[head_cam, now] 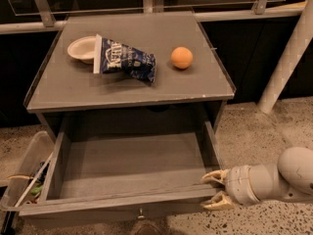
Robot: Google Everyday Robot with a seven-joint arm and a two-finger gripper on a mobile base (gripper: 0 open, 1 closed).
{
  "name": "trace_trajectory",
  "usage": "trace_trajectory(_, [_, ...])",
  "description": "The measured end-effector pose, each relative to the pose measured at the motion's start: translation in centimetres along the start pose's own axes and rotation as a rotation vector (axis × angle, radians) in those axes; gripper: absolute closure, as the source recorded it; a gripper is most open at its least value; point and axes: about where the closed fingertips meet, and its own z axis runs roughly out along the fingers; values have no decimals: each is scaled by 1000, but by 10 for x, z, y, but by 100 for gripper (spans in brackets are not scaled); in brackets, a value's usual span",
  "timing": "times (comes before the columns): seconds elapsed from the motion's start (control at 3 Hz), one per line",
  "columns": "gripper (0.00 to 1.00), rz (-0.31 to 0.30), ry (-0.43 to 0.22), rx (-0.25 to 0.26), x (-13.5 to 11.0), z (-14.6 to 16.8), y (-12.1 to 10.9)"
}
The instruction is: Open top drawer
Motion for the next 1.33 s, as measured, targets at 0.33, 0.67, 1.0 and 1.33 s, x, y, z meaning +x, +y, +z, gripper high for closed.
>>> trace_trajectory(0.33, [37,0,0,0,0,0,0])
trace_trajectory(0.67, [15,0,0,0,0,0,0])
trace_trajectory(1.0, [0,0,0,0,0,0,0])
trace_trajectory(1.33, [0,0,0,0,0,0,0])
